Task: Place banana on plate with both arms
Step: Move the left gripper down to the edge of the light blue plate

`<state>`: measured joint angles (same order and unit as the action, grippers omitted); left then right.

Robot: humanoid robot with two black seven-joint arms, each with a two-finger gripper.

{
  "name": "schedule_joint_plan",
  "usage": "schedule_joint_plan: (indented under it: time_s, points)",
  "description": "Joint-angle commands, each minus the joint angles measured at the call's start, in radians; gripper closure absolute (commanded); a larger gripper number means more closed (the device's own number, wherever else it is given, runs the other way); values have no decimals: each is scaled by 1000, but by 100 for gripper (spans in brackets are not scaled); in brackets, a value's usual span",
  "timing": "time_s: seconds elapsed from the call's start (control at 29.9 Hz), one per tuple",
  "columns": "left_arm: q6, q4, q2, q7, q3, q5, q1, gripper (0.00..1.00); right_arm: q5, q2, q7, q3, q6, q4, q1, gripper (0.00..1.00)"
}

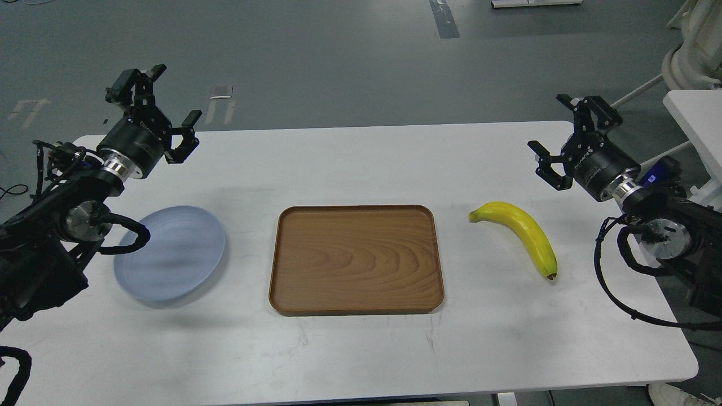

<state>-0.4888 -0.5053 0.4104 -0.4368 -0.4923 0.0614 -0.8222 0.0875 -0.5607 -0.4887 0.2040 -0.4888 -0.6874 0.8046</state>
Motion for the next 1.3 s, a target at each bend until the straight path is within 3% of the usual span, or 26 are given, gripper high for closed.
schedule_joint_plan:
  time_s: [0.0, 0.5, 0.7, 0.84, 1.04, 1.14, 1.27]
  points:
    - [0, 1, 8, 0, 0, 1, 0, 1, 0, 1, 0, 0, 0, 0, -4, 0]
    - [0, -2, 93, 3, 21, 47, -17, 1, -5, 15, 0, -14, 0, 19, 12, 0]
    - [0, -165, 257, -11, 31, 382, -69, 1, -11, 16, 0, -15, 0, 19, 19, 0]
    - [0, -393, 418, -13, 29, 691, -107, 1, -14, 25, 0, -18, 0, 22, 28, 0]
    - [0, -594, 589, -23, 31, 1137, -136, 1, -15, 47, 0, -18, 0, 28, 25, 0]
    - [0, -611, 623, -52, 35, 1325, -127, 1, -18, 65, 0, -18, 0, 29, 27, 0]
    - [0, -587, 631, -52, 101, 1572, -104, 1, -18, 73, 0, -18, 0, 37, 28, 0]
